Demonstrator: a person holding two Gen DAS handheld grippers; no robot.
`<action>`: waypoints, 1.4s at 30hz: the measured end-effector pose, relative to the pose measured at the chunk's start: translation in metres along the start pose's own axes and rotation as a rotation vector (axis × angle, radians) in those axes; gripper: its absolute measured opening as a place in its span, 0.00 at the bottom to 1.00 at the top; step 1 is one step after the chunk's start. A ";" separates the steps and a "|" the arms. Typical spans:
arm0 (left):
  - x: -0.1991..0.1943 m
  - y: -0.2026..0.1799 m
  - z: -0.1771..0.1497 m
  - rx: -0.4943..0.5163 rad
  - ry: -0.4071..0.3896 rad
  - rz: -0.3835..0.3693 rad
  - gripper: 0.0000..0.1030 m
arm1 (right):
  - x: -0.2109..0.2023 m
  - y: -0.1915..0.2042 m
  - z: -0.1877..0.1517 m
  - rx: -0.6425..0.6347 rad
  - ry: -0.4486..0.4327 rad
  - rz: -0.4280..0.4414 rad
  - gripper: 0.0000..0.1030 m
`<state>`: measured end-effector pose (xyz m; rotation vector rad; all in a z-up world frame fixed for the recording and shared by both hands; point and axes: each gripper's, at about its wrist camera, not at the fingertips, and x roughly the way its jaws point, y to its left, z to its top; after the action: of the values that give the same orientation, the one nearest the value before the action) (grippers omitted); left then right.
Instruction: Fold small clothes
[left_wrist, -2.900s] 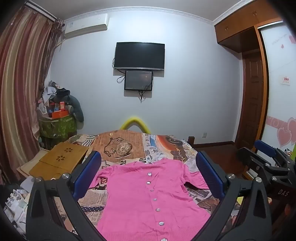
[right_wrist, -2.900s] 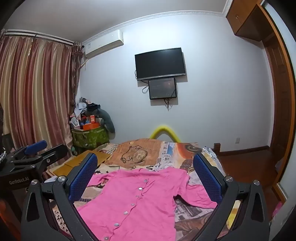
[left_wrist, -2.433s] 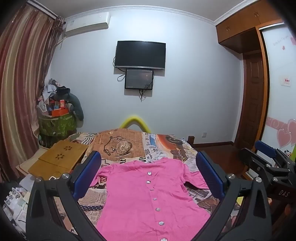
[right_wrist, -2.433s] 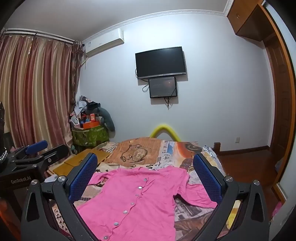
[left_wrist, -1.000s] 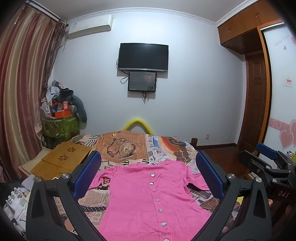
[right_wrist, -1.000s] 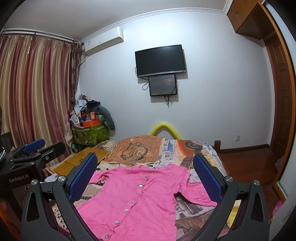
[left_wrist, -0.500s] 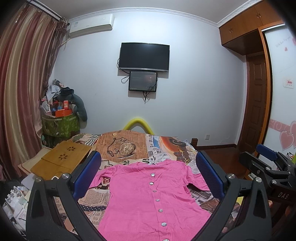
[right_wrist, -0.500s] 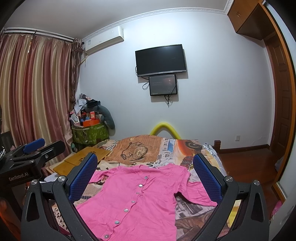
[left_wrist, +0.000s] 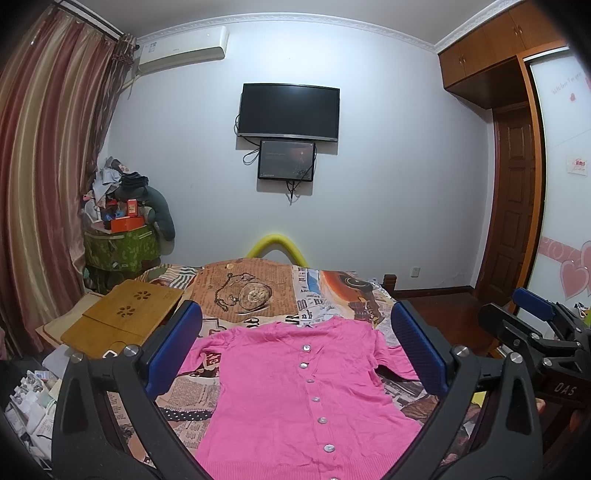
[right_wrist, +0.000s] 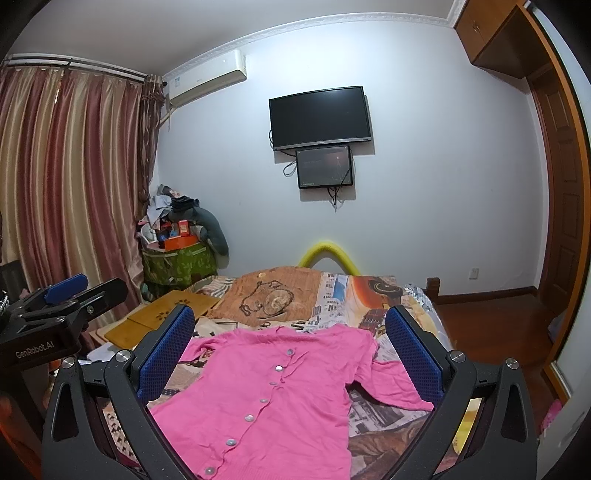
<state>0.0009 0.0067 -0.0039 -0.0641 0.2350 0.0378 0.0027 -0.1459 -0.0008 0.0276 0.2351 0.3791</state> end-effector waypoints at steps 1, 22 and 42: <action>0.002 0.001 -0.001 -0.002 0.003 0.002 1.00 | 0.001 -0.001 0.000 -0.001 0.002 -0.001 1.00; 0.146 0.093 -0.043 -0.084 0.249 0.195 1.00 | 0.083 -0.046 -0.028 0.000 0.226 -0.078 0.99; 0.308 0.233 -0.130 -0.180 0.644 0.367 1.00 | 0.215 -0.134 -0.049 0.007 0.477 -0.109 0.75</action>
<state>0.2593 0.2398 -0.2159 -0.2123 0.8857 0.4078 0.2344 -0.1917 -0.1060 -0.0693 0.7066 0.2712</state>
